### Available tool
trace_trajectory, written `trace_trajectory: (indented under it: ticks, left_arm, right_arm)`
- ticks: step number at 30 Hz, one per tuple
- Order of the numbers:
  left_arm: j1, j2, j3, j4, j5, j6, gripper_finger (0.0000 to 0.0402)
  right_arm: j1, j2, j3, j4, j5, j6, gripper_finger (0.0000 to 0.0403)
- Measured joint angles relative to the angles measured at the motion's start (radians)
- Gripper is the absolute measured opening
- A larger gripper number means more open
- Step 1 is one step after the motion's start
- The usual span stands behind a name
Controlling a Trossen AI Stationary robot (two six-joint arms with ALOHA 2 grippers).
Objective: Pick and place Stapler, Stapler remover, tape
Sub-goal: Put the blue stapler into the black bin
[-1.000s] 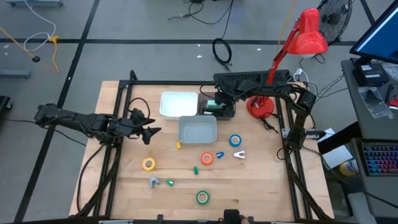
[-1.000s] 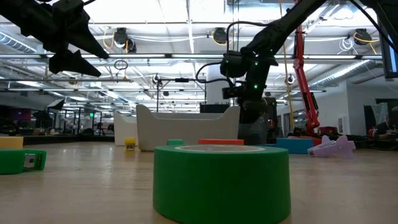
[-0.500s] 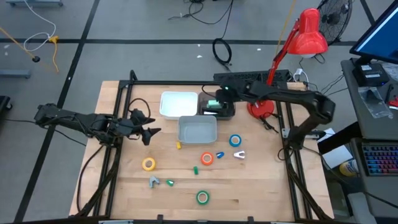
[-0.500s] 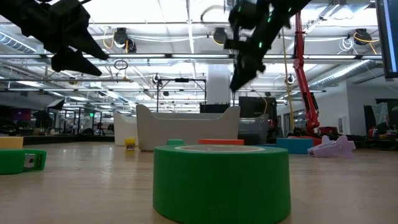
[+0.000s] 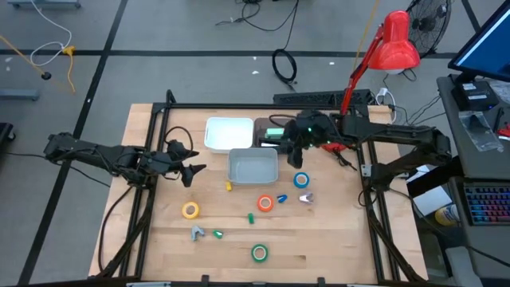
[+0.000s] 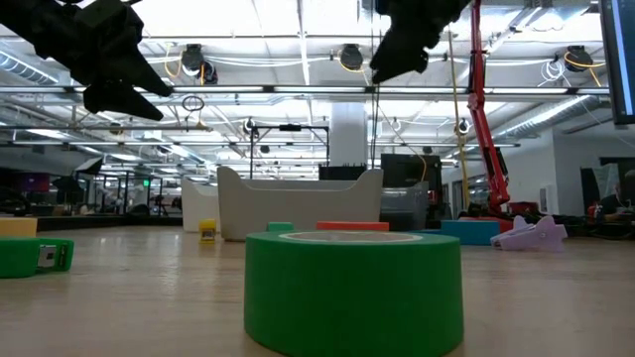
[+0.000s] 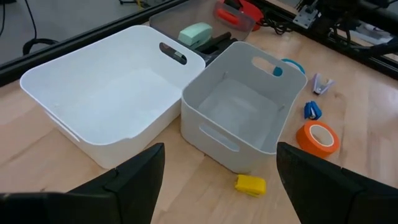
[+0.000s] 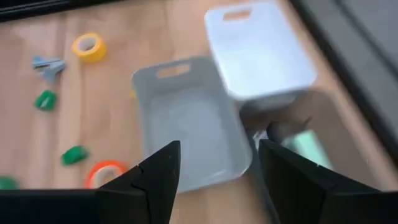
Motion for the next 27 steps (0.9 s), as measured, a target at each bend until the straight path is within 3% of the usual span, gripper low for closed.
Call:
trace_trajectory:
  ticks: [7,14,23,27]
  left_arm:
    - [0.0,0.0,0.0,0.001,0.0,0.0,0.0308]
    - [0.0,0.0,0.0,0.001,0.0,-0.005,0.0308]
    - [0.0,0.0,0.0,0.001,-0.001,-0.005,0.0308]
    - [0.0,0.0,0.0,0.001,-0.002,-0.005,0.0308]
  right_arm:
    - [0.061,-0.009,-0.001,-0.18,0.003,0.195,0.0207]
    - [0.117,-0.011,-0.072,-0.197,0.002,0.247,0.0207]
    - [0.226,-0.013,-0.272,0.013,-0.002,0.252,0.0205]
    - [0.274,-0.013,-0.338,0.119,0.003,0.141,0.0204]
